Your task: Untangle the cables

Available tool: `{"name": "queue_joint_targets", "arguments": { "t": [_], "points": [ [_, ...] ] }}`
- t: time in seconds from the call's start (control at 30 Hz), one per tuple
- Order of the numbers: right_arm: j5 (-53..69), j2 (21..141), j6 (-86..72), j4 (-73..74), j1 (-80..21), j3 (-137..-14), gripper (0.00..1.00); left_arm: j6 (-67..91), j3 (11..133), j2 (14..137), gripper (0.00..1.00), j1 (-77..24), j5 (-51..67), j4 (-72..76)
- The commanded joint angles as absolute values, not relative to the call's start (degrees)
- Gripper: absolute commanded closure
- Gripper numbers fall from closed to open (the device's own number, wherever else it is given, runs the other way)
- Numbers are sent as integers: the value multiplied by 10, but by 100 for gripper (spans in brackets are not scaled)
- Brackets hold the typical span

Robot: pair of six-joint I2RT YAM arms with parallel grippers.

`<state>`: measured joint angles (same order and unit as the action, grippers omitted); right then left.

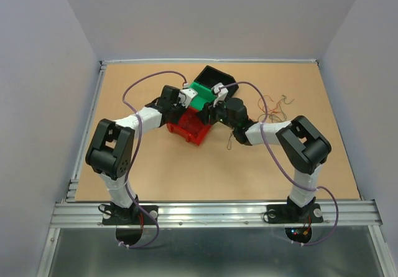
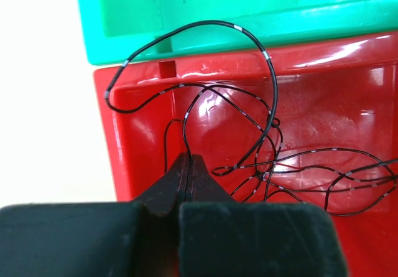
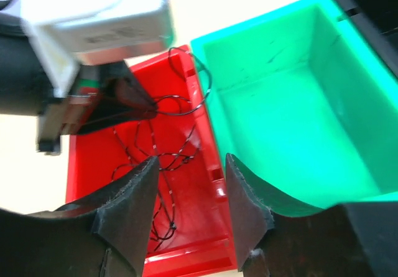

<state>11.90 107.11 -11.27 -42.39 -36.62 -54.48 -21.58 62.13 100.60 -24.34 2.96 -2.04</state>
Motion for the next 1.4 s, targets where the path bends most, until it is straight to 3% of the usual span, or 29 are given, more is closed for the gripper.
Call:
{"name": "queue_joint_targets", "arguments": {
  "t": [0.0, 0.37, 0.43, 0.7, 0.9, 1.03, 1.17, 1.3, 1.37],
  "points": [
    [135, 1043, -128, -477, -357, -528, 47, -214, 621, 952, 95, -244, 40, -12],
    [127, 995, -139, -489, -343, -487, 46, -214, 609, 907, 69, -243, 34, -10],
    [115, 970, -144, -478, -337, -479, 41, -214, 606, 901, 67, -243, 30, -10],
    [-104, 895, -190, -259, -326, -511, 38, -214, 596, 875, 48, -242, 30, -3],
    [-146, 844, -218, -172, -268, -497, 32, -216, 583, 853, 38, -242, 36, 11],
    [-186, 843, -201, -83, -259, -518, 22, -217, 566, 825, 36, -242, 41, 31],
    [-136, 846, -179, -21, -259, -526, 21, -216, 544, 777, 31, -242, 54, 52],
    [-20, 853, -146, -20, -260, -529, 23, -217, 517, 735, 12, -242, 66, 73],
    [13, 855, -137, -20, -265, -530, 24, -218, 505, 716, 10, -242, 69, 91]
  ]
}}
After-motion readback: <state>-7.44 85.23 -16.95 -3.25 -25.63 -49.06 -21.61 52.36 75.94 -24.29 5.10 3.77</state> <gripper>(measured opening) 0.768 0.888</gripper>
